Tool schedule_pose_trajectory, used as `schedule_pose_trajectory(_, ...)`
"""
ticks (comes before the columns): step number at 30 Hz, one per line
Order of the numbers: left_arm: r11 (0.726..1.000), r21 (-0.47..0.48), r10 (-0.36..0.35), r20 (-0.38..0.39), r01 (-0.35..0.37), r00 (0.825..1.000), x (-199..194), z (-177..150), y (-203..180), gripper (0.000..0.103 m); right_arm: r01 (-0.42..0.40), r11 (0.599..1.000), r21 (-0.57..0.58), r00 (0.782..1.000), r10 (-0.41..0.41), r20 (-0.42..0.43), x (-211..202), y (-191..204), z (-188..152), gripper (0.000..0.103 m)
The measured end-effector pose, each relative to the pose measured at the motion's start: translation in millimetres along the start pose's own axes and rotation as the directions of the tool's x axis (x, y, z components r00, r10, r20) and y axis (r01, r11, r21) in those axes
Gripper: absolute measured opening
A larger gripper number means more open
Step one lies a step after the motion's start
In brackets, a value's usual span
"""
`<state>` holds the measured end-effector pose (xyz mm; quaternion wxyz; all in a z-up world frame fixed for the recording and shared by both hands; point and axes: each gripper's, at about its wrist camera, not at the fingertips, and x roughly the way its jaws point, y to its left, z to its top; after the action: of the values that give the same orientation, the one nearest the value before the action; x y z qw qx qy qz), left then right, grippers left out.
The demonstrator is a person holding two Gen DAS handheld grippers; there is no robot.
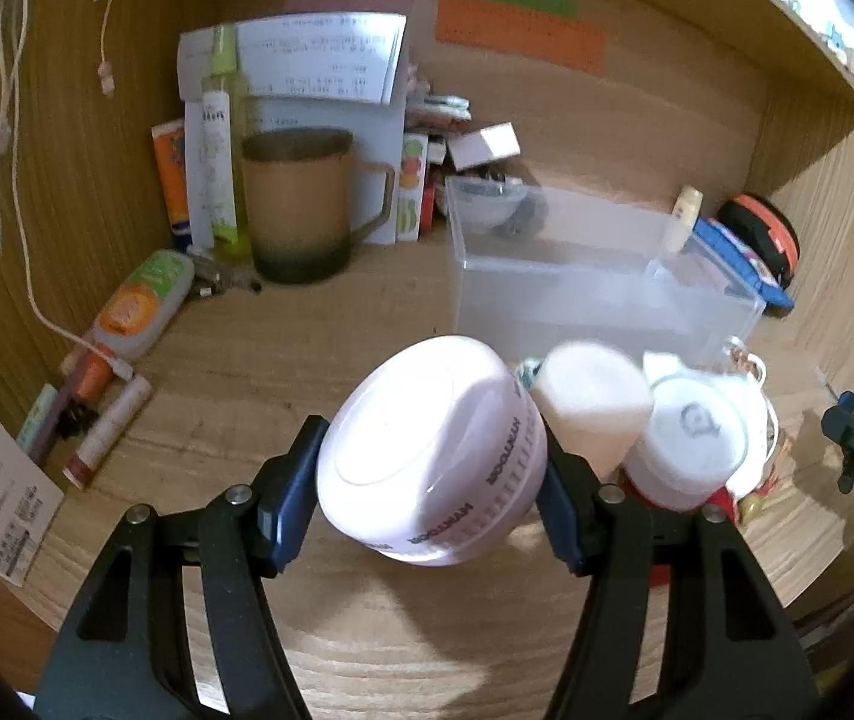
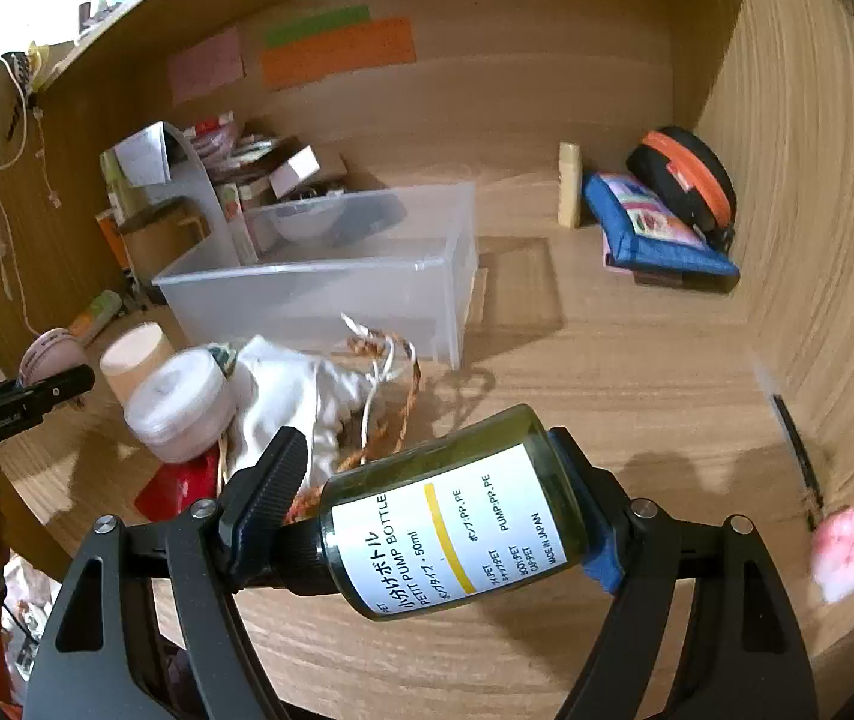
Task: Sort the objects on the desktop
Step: 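Lift and carry both held items over the clear plastic box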
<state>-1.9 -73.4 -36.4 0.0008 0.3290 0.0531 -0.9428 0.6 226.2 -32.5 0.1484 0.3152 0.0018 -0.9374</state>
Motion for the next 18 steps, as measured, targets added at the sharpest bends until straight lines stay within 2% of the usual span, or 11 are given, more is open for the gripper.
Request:
schedule_pose_trajectory(8,0.999,0.03,-0.014,0.083,0.012,0.996,-23.8,22.1,-14.5,0.064,-0.015,0.999,-0.052,0.997,0.019,0.07,-10.6,7.2,29.5,0.077)
schedule_pose_trajectory(18,0.995,0.075,-0.081,0.146,0.07,0.986,-38.3,53.1,-39.5,0.064,-0.07,0.995,-0.074,0.989,0.079,0.128,-16.7,12.3,62.7,0.077)
